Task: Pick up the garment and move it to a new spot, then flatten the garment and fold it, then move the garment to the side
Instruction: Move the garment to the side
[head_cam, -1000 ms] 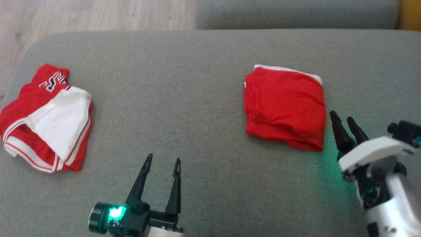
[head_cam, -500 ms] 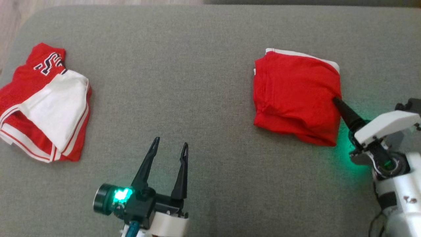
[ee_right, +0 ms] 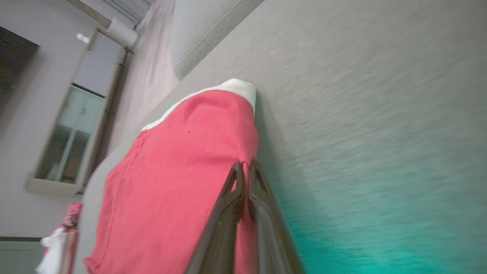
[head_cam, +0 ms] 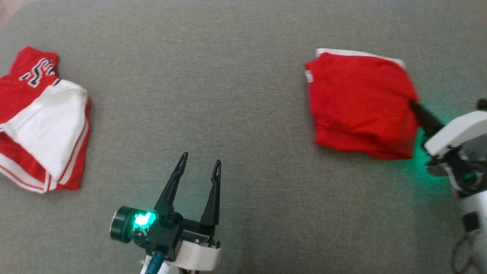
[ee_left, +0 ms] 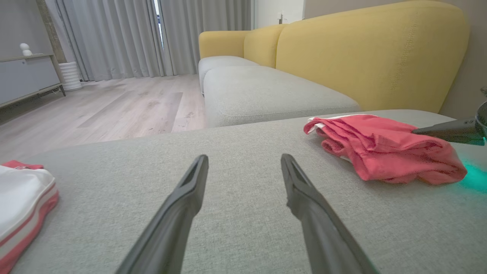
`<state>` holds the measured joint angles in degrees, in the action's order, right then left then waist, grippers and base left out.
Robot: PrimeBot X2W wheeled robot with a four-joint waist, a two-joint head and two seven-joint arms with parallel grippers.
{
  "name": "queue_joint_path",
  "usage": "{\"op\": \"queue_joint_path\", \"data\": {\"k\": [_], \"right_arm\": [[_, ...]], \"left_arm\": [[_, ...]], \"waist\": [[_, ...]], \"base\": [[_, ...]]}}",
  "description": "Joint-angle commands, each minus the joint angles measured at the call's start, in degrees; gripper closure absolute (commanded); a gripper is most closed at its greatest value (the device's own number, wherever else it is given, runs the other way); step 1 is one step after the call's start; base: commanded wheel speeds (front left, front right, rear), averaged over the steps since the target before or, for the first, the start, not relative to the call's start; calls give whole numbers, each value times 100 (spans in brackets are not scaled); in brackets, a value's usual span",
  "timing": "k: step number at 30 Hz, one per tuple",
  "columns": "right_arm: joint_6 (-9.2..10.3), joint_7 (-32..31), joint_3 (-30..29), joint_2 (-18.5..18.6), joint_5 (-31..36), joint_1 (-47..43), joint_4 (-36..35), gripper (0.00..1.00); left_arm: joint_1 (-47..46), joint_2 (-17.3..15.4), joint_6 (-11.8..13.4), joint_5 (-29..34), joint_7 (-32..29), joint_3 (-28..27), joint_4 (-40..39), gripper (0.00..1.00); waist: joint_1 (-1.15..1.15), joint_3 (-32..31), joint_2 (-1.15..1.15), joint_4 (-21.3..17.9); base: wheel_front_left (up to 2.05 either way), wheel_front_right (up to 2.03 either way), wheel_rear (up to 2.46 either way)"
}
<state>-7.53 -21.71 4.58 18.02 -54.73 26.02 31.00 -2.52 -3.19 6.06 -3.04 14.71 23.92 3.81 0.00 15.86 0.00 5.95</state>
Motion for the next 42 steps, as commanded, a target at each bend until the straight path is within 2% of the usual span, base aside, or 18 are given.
{"op": "queue_joint_path", "data": {"k": [1, 7, 13, 18, 21, 22, 23, 24, 28, 33, 36, 38, 39, 42], "right_arm": [[4, 77, 71, 225, 105, 80, -222, 100], [4, 83, 9, 1026, 695, 296, -414, 100], [4, 44, -451, 1779, 1225, 432, -572, 100], [4, 91, -925, 2050, 1877, 544, -709, 100], [4, -12, -1014, 2005, 2011, 529, -942, 100], [4, 35, -1042, 2024, 2164, 520, -1029, 93], [4, 127, -1108, 2033, 2374, 516, -1082, 53], [4, 317, -1258, 2010, 2665, 547, -1109, 0], [4, 839, -1554, 1617, 3649, 549, -1174, 0], [4, 1278, -1471, 1028, 4585, 245, -1487, 0], [4, 1550, -1197, 558, 4742, 5, -1689, 0], [4, 1735, -986, 193, 4679, -162, -1794, 0], [4, 1735, -986, 193, 4679, -162, -1794, 0], [4, 2085, -657, -330, 4564, -451, -1874, 0]], "left_arm": [[-205, 31, 23, 9, 29, -155, -181, 0], [-376, 31, -6, -3, 29, -123, -244, 0], [-685, 23, -84, 54, 29, -226, -267, 0], [-923, -18, -142, 114, 29, -335, -278, 0], [-1006, -26, -176, 138, 29, -351, -273, 0], [-1024, -24, -186, 138, 29, -346, -268, 0], [-1040, -22, -195, 129, 29, -340, -263, 0], [-1057, -19, -199, 123, 29, -331, -257, 0], [-1072, -1, -210, 49, 29, -267, -222, 0], [-966, 14, -145, -31, 29, -240, -153, 0], [-842, 20, -63, -135, 29, -301, -119, 0], [-727, 24, -5, -223, 29, -350, -95, 0], [-727, 24, -5, -223, 29, -350, -95, 0], [-536, 28, 100, -410, 29, -437, -46, 0]], "waist": [[0, 76, 0, -89], [0, 433, 0, -397], [0, 873, 0, -601], [0, 1125, 0, -709], [0, 1206, 0, -760], [0, 1224, 0, -770], [0, 1235, 0, -777], [0, 1238, 0, -781], [0, 1095, 0, -747], [0, 684, 0, -683], [0, 337, 0, -650], [0, 88, 0, -638], [0, 88, 0, -638], [0, -280, 0, -613]], "base": [[0, 0, 0], [0, 0, 0], [0, 0, 0], [0, 0, 0], [0, 0, 0], [0, 0, 0], [0, 0, 0], [0, 0, 0], [0, 0, 0], [0, 0, 0], [0, 0, 0], [0, 0, 0], [0, 0, 0], [0, 0, 0]]}}
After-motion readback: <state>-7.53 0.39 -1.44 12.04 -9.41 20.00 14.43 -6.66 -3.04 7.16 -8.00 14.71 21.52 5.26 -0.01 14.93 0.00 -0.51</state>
